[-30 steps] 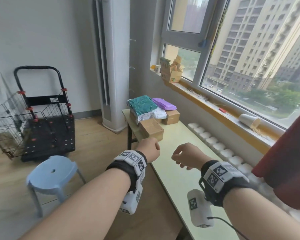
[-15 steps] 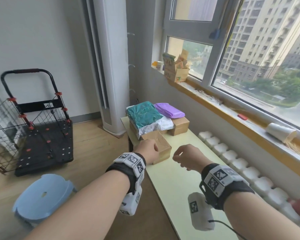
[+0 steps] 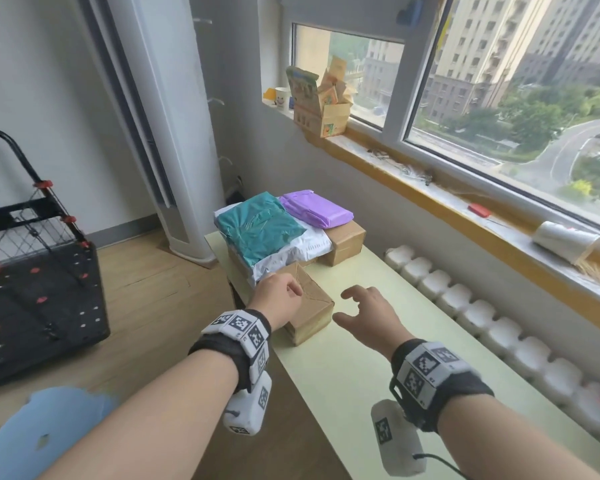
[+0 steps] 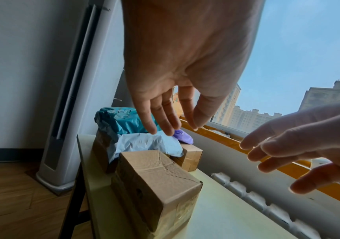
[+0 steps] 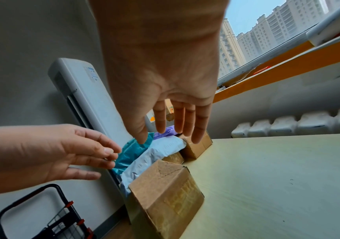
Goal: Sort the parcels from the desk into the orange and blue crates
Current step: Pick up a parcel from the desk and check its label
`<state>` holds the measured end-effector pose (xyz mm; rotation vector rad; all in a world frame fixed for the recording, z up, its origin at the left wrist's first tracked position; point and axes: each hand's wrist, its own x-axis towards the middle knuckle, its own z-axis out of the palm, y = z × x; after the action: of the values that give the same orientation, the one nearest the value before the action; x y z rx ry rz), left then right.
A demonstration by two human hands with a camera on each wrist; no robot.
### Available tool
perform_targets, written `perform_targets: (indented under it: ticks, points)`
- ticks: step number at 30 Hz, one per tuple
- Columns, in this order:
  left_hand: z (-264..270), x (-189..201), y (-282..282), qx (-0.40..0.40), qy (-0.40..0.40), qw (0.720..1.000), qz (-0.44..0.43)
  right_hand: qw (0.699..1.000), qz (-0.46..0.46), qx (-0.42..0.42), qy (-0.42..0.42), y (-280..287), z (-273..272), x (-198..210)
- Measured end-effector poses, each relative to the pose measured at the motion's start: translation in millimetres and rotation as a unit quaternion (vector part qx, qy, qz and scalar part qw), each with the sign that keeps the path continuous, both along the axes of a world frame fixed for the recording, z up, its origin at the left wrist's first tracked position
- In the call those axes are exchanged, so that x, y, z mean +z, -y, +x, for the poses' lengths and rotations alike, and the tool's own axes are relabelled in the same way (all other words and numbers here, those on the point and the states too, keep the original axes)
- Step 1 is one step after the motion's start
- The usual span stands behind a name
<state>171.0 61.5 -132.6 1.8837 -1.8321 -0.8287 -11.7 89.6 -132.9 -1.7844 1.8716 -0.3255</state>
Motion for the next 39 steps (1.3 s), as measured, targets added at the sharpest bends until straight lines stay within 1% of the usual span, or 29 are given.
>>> perform_targets:
  ticks: [6, 9, 16, 23, 30, 36, 39]
  points:
    - [20, -21, 34, -0.049, 0.001, 0.998, 0.026, 0.999, 0.040, -0.005, -0.003, 15, 25, -22]
    - [30, -29, 54, -0.082, -0.005, 0.996, 0.039, 0.998, 0.063, -0.025, 0.003, 24, 40, -32]
    - [35, -44, 88, -0.176, 0.028, 0.983, 0.042, 0.994, 0.085, -0.061, -0.015, 48, 70, -48]
    - [37, -66, 95, -0.251, 0.049, 0.964, 0.070, 0.989, 0.126, -0.069, -0.020, 52, 82, -69]
    - [40, -72, 100, -0.265, 0.040, 0.960, 0.083, 0.989, 0.114, -0.074, -0.064, 48, 82, -83]
    - [43, -69, 101, -0.292, 0.047, 0.951, 0.095, 0.989, 0.079, -0.094, -0.088, 47, 85, -79]
    - [44, -62, 102, -0.321, 0.059, 0.940, 0.097, 0.989, 0.094, -0.100, -0.059, 47, 80, -69]
